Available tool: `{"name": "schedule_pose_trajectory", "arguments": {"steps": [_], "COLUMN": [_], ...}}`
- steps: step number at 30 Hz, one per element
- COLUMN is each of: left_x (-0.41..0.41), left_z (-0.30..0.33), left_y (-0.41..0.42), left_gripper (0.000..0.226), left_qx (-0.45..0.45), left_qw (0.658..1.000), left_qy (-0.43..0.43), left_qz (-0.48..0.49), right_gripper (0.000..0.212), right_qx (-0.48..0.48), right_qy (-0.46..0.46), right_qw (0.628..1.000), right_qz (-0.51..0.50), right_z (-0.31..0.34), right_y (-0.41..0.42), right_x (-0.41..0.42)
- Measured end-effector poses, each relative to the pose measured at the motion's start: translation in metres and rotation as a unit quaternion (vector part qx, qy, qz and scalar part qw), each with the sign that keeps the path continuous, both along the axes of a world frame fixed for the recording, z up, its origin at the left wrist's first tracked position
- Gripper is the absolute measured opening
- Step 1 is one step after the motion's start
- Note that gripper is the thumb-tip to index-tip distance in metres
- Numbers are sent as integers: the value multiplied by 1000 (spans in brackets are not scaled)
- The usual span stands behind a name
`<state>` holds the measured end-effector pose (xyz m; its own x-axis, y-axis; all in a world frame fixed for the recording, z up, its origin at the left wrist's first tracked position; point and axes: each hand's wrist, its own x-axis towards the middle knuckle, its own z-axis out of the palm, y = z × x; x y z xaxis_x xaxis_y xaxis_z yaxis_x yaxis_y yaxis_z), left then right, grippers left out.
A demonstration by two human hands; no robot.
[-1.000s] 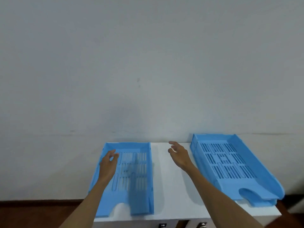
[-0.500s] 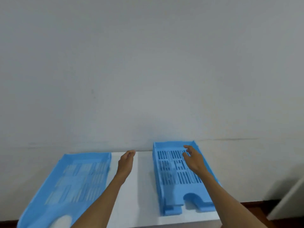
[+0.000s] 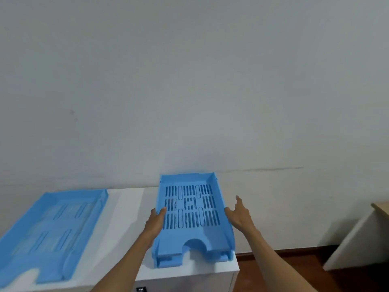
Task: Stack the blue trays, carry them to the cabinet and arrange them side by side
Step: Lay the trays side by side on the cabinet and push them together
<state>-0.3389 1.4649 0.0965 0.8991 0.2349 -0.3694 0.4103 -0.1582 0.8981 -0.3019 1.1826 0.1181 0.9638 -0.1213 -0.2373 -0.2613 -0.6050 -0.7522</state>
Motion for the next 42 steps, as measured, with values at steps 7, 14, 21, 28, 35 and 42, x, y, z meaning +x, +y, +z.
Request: {"name": "schedule_pose_trajectory", "arguments": {"steps": [7,14,21,28,35,42], "left_x": [-5,-9,-3,8,-22,-54], "left_z": [-2,-9,28,83,66,27], "left_y": [-8,-12,0,67,155,233], "left_gripper": [41,36,34,31,24,21], "left_qx": [16,49,66,167,202,213], "left_qw": [999,997,991,962,958,962], "left_qy": [-14,-29,-99,-198,-165,-136], "left_qz": [30,45,60,86,117,105], "right_gripper": [42,32,27,39,34,34], "right_qx": [83,92,136,164,126,67], "right_qy": [17,-18,-101,-177,-190,-146], "right_qw": [995,995,985,970,974,985], "right_qz": [43,41,-18,-37,16,65], "right_z": [-17,-22,11,64,50,4], "right_y": [-1,3,16,78,171,240], "right_x": [-5,-14,0,22,8,-12]}}
